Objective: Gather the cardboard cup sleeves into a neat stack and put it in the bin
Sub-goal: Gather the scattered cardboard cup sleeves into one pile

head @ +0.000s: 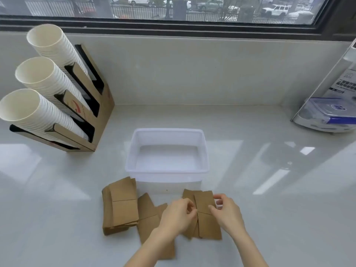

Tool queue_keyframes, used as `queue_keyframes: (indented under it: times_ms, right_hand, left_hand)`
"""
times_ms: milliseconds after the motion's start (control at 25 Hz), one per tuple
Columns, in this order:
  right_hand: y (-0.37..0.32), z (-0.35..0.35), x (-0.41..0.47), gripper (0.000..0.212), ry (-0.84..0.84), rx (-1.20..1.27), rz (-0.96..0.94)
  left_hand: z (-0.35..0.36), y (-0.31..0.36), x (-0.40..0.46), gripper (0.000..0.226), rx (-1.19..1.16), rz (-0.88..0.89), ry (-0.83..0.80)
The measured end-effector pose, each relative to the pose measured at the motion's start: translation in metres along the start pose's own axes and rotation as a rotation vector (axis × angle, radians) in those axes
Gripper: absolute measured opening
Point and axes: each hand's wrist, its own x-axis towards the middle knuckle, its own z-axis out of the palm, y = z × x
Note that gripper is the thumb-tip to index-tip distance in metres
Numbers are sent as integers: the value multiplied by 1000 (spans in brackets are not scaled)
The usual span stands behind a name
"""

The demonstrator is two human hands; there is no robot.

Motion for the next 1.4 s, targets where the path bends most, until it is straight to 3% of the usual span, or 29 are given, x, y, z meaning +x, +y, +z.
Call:
queue_keyframes:
  times_ms: [200,360,680,1000,1160,1400]
  right_hand:
    - [4,0,1,49,-47,-87,55]
    - [6,7,5,62,-69,-83,90]
    - [5,10,1,43,-63,16,20]
    - [4,15,0,45,-75,49,-108]
    - [1,17,0,45,-84,73,-178]
    - [-9,24,1,36,-85,71,-292]
  left_hand:
    - [15,0,10,32,63,-24,-15]
    - [20,1,17,32,-43,-40,34]
    - [17,-1,17,51,-186,-44,39]
    - [6,-11,20,13,-143,-10,115]
    - [0,-10,17,29,-165,-1,127]
    - [-12,-21,13,6,-227,11,99]
